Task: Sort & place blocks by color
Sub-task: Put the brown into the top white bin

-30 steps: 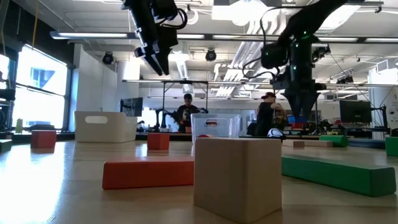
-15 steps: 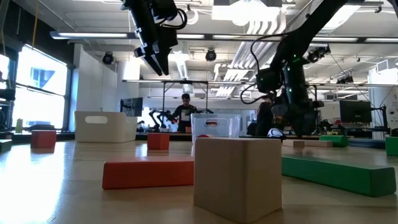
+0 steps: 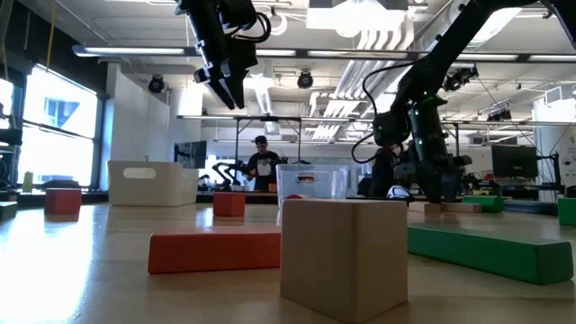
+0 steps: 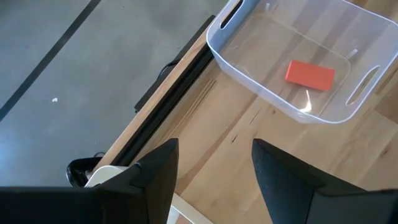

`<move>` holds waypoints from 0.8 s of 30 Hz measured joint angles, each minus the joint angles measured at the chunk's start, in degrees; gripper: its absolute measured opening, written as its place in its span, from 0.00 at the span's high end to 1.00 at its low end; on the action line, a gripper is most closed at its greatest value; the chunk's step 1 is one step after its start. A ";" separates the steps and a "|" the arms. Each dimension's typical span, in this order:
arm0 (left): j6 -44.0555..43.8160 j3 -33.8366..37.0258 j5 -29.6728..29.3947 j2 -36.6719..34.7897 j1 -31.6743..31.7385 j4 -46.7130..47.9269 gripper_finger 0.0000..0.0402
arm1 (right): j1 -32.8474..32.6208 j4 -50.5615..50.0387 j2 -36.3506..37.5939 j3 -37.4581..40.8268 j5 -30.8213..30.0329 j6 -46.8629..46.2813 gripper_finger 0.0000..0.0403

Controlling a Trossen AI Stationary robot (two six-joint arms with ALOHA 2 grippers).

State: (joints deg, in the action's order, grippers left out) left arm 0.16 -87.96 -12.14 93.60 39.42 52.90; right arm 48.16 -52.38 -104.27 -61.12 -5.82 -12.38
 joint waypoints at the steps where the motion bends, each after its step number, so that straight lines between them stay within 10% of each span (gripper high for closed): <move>1: 0.00 0.00 0.00 0.00 0.00 0.00 0.53 | 0.00 -0.02 0.00 0.00 -0.01 0.00 0.51; 11: 0.00 0.00 0.00 0.00 0.00 -0.01 0.53 | -0.02 -0.44 -0.04 0.00 -0.04 -0.61 0.78; 24: 0.00 0.00 6.53 0.00 0.00 0.00 0.53 | -2.83 -10.36 0.86 -7.43 0.52 -0.46 0.78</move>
State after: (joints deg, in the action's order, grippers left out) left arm 0.16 -87.96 -5.61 93.60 39.42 52.90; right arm 45.33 -62.74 -103.41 -68.55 -5.30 -12.84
